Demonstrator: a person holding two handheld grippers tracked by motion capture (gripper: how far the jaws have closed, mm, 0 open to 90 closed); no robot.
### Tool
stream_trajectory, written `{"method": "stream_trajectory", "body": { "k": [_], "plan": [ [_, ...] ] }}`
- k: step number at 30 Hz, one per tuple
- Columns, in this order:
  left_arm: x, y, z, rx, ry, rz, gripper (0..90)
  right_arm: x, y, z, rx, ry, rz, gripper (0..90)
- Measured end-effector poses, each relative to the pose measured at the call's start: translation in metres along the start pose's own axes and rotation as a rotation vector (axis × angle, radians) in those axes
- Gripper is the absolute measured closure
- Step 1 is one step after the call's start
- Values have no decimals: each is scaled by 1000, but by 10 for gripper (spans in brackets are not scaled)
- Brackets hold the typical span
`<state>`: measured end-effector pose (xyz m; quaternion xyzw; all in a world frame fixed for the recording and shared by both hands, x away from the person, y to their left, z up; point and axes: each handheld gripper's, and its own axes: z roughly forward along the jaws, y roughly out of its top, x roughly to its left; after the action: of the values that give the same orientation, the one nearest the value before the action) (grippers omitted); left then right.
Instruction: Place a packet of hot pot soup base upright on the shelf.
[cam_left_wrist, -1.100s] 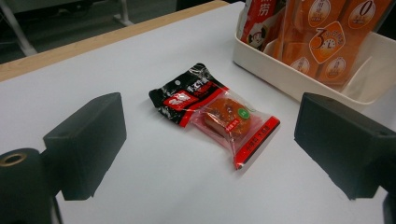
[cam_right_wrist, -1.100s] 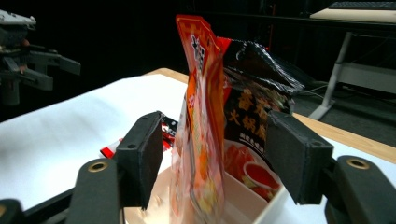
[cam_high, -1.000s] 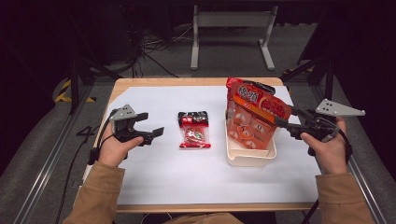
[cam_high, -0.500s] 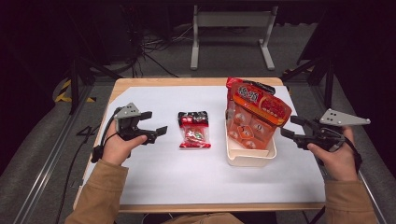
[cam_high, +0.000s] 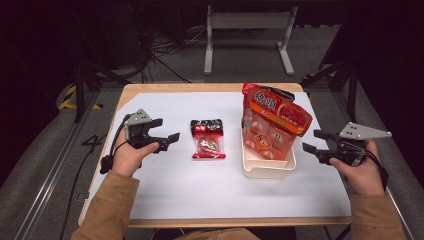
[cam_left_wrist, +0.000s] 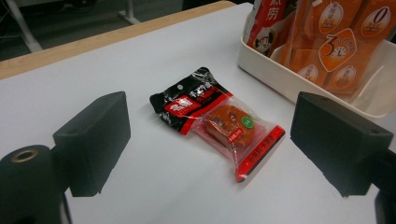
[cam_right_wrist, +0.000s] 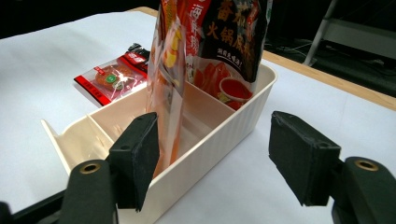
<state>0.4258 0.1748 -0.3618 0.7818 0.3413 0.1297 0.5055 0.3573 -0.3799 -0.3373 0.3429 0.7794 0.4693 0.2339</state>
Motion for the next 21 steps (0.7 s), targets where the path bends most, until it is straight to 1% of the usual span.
{"method": "stream_trajectory", "body": {
  "k": [3,4,6,9,10,11,12,14,15,18,20,21],
  "plan": [
    [2,2,7,4,0,3,143,-2,-1,1,-6,3,5,340],
    [2,2,7,4,0,3,148,-2,-1,1,-8,2,7,340],
    [4,4,14,6,-4,-2,153,-2,-1,1,-10,1,8,340],
    [7,7,25,1,6,-5,166,-4,-1,2,-14,1,8,340],
    [9,8,29,5,7,3,170,-5,-1,2,-16,2,9,340],
    [10,9,33,2,9,1,173,-6,-1,3,-17,2,9,341],
    [11,10,36,-2,9,4,180,-6,-1,3,-18,3,10,341],
    [13,11,41,-14,0,-12,193,-7,-1,4,-21,4,11,341],
    [15,11,43,-12,-1,-13,201,-7,-1,4,-20,4,11,341],
    [17,14,48,2,5,-1,249,-8,-1,5,-23,1,11,344],
    [18,16,51,-5,11,9,266,-9,-2,6,-25,1,12,348],
    [19,16,53,-3,8,5,275,-9,-2,7,-26,0,16,351]
  ]
}}
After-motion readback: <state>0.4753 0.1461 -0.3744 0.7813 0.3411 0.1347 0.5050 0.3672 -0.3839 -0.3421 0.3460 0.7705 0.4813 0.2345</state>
